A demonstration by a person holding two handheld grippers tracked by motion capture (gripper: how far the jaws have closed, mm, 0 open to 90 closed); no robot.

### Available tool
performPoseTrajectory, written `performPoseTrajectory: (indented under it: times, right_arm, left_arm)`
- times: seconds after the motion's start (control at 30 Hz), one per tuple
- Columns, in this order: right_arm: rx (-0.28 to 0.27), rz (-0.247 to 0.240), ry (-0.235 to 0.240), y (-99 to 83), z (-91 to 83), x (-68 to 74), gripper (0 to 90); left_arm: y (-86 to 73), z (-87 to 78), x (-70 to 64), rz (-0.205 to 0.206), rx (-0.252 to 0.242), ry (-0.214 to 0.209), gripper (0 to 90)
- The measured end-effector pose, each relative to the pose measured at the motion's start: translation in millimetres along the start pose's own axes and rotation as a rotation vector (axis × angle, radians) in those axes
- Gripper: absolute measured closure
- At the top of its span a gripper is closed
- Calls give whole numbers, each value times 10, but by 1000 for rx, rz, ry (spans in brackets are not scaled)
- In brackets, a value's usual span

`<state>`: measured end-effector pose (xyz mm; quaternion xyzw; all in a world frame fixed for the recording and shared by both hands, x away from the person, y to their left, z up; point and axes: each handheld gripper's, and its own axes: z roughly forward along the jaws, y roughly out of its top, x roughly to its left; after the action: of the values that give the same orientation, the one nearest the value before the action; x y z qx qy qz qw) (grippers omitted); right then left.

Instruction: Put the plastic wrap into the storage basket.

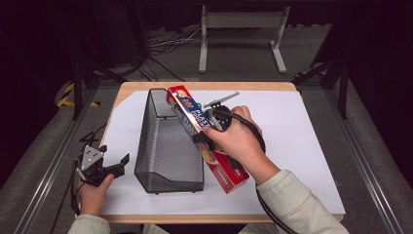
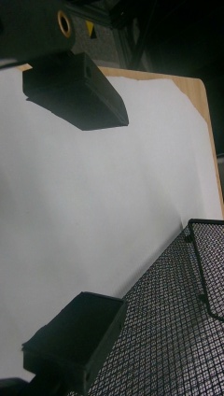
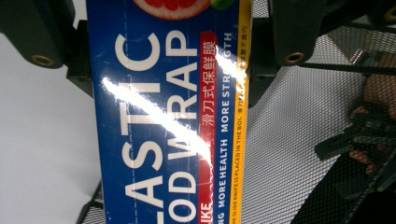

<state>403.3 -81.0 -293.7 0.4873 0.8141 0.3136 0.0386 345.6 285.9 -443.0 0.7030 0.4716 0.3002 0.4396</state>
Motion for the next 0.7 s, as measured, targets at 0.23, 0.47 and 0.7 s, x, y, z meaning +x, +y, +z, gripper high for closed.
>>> performPoseTrajectory:
  times: [0.23,0.47,0.7]
  right_arm:
    - [10,-16,-3,50,126,132,397]
    - [11,-17,-1,88,225,199,397]
    - [7,-19,1,124,320,266,397]
  left_arm:
    - [2,-7,5,-2,-6,0,123]
    - [1,-6,12,-2,-6,2,123]
    - [0,1,10,3,-4,3,124]
